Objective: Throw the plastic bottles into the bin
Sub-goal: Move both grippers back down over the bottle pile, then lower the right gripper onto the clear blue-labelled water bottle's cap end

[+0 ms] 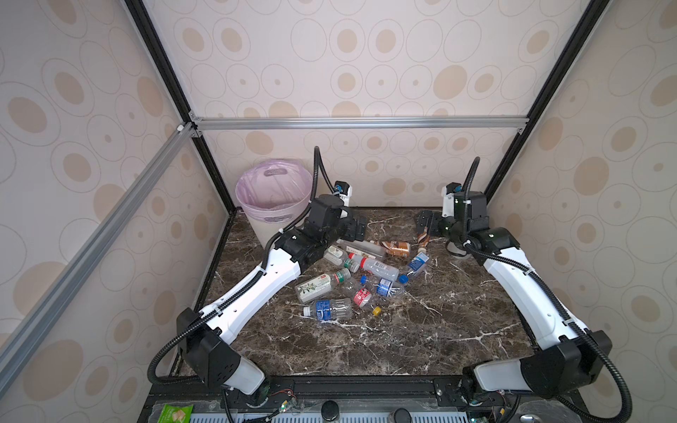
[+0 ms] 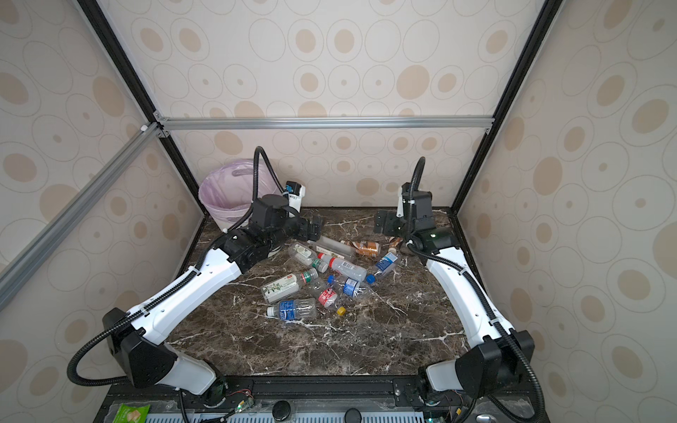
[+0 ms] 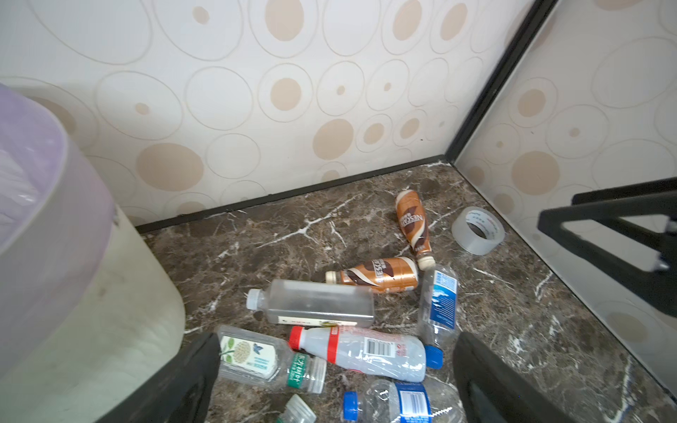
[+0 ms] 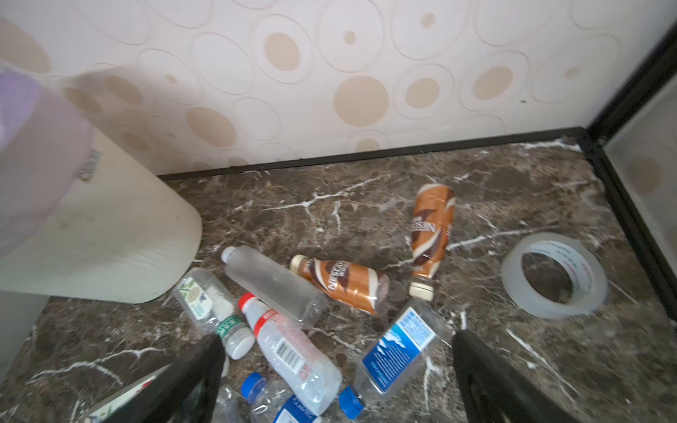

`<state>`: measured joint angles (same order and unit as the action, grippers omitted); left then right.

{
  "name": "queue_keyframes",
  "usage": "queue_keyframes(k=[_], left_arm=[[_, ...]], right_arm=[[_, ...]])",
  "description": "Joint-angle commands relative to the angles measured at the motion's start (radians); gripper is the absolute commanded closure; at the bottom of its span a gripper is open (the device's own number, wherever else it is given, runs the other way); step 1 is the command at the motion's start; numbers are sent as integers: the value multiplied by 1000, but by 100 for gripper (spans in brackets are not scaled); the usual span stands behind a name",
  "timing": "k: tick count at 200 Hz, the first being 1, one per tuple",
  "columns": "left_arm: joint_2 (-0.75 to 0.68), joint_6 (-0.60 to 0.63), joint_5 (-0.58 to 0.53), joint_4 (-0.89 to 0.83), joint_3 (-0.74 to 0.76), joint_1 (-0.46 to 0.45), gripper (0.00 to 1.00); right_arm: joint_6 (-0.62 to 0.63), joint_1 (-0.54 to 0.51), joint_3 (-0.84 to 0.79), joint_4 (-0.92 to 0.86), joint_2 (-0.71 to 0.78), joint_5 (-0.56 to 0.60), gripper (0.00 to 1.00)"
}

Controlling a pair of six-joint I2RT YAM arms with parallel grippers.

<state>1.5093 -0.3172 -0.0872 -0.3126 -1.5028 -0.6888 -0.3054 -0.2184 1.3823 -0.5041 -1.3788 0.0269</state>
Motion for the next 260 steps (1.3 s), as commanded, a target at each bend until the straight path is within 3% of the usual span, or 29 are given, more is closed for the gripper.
queue_keyframes(k=[1, 52, 120, 260], left_arm=[[36, -37, -3, 91, 14, -46, 1], [102, -38, -3, 100, 26, -107, 1], [98, -19, -27, 96, 40, -109, 1], [162, 15, -16, 86, 6, -109, 1]], right_arm=[[-40, 45, -73, -26, 0, 13, 0], [-109, 60, -183, 10, -127, -26, 0], [-162, 60, -281, 77, -200, -60, 0], [-185, 53, -242, 154, -392, -87, 3]])
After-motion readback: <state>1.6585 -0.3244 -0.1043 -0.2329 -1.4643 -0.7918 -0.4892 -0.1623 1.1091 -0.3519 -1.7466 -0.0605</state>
